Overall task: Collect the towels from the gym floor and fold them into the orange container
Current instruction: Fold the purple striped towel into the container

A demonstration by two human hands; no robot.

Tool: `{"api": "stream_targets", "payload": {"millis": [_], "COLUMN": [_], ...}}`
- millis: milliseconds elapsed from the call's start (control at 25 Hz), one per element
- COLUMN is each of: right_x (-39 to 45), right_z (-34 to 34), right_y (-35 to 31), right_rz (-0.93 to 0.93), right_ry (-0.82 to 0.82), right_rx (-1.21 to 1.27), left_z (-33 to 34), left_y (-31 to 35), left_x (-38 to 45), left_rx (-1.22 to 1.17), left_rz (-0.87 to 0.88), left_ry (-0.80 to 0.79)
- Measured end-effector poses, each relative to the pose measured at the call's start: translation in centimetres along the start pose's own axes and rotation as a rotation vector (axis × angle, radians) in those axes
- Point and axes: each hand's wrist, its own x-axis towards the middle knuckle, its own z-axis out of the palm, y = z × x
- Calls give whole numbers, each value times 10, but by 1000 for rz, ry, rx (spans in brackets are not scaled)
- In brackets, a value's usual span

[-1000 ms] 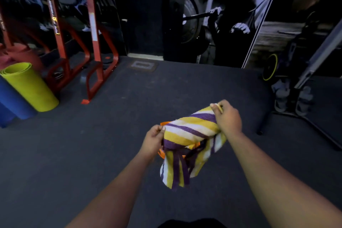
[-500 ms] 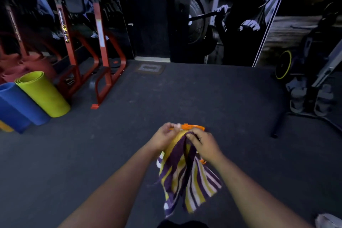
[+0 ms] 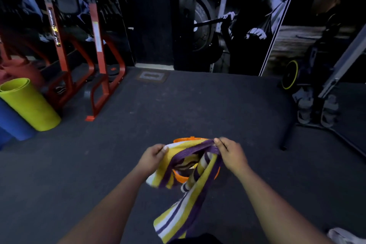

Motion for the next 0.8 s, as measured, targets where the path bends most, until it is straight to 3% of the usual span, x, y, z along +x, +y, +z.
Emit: {"api": "stream_targets", "payload": {"millis": [120, 200, 280, 360, 440, 520, 640, 800], "right_x": [-6, -10, -6, 3, 13, 22, 26, 25], "right_z": [-6, -6, -8, -14, -22, -22, -3, 2], "right_y": [0, -8, -15, -20, -26, -34, -58, -67], "right_rz": [107, 159, 134, 41, -55, -104, -125, -129], "right_ry": [157, 332, 405, 281, 22, -124, -202, -189], "right_rx": [-110, -14, 118, 158, 75, 24, 173, 213], "left_z": [-14, -18, -24, -38, -51, -54, -22, 10], "left_y": [25, 39, 42, 35, 25, 27, 54, 74], "left_x": [21, 30, 36, 42, 46, 47, 34, 31], "left_rx": [252, 564, 863, 1054, 1203, 1034, 337, 346], "left_rz": [158, 253, 290, 265, 150, 84, 184, 306], "left_ry": [-80, -207, -246, -211, -235, -377, -561, -355]}}
